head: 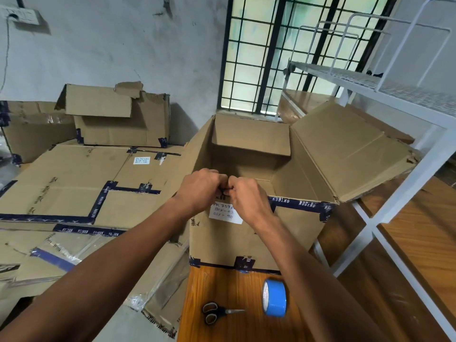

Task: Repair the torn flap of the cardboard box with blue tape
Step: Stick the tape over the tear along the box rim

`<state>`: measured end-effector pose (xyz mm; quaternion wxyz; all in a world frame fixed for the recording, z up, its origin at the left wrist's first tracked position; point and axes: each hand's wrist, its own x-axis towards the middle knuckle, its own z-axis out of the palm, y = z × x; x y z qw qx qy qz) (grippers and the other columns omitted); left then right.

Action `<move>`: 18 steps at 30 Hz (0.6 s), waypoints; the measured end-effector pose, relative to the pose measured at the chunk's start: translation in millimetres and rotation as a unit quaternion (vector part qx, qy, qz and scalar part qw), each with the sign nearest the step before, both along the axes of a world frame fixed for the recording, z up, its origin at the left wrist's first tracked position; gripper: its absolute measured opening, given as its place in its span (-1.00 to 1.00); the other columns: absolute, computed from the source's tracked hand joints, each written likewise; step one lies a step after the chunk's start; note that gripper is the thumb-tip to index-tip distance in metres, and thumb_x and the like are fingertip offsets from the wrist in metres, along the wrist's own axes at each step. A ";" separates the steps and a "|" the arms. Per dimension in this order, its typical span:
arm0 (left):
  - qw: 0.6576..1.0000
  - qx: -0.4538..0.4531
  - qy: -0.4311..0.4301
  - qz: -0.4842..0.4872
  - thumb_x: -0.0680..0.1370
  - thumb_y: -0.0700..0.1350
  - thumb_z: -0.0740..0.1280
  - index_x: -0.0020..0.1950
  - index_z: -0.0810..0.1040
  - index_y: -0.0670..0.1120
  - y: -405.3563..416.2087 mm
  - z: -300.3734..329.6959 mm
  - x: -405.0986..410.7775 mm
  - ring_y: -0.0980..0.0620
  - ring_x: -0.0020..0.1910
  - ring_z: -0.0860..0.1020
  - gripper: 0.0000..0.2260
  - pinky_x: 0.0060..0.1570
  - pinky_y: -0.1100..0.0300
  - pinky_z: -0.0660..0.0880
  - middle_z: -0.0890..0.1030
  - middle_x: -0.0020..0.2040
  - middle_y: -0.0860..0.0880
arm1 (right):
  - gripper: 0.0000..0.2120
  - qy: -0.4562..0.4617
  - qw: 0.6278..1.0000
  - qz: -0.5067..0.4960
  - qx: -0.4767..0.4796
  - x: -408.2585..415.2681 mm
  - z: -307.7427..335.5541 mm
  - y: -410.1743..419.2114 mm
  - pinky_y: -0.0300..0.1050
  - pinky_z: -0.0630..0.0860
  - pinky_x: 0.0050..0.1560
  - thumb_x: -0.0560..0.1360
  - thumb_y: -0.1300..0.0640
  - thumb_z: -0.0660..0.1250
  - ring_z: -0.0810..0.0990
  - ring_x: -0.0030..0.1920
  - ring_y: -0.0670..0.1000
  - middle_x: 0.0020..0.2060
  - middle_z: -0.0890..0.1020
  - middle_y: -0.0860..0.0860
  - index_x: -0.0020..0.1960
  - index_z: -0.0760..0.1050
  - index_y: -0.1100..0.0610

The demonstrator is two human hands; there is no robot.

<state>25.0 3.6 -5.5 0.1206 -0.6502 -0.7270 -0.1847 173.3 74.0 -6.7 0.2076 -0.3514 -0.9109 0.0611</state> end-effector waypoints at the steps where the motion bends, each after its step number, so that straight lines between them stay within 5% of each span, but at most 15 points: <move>1: 1.000 -0.004 -0.001 0.001 0.62 -0.11 0.42 0.07 0.66 0.08 1.5 0.2 -0.3 -0.08 -0.01 0.62 -0.91 -0.26 0.10 0.38 0.62 0.00 0.02 | -0.87 0.000 1.000 -0.003 0.005 -1.1 -1.4 -0.1 -0.03 0.36 -0.21 0.66 0.16 0.28 0.54 -0.17 0.14 -0.16 0.58 0.04 -0.07 0.47 0.04; 10: 0.992 -0.093 -0.037 -0.082 0.59 -0.16 0.46 0.12 0.73 0.01 -1.2 15.2 -17.3 -0.04 -0.01 0.67 -0.86 -0.05 -0.05 0.64 0.70 0.01 -0.02 | -0.91 0.034 0.996 0.004 -0.077 2.3 -3.2 7.6 0.06 0.64 -0.11 0.59 0.02 0.45 0.66 -0.15 0.09 -0.20 0.71 0.01 -0.07 0.63 0.00; 18: 0.992 -0.100 0.071 -0.021 0.65 -0.11 0.41 0.33 0.67 0.09 -10.4 14.0 -18.6 -0.08 0.04 0.65 -0.74 -0.02 -0.04 0.66 0.71 0.08 -0.05 | -0.88 0.000 0.999 0.005 -0.054 6.4 1.2 8.5 0.00 0.62 -0.07 0.59 -0.01 0.46 0.67 -0.09 0.13 -0.11 0.74 0.05 0.09 0.70 -0.01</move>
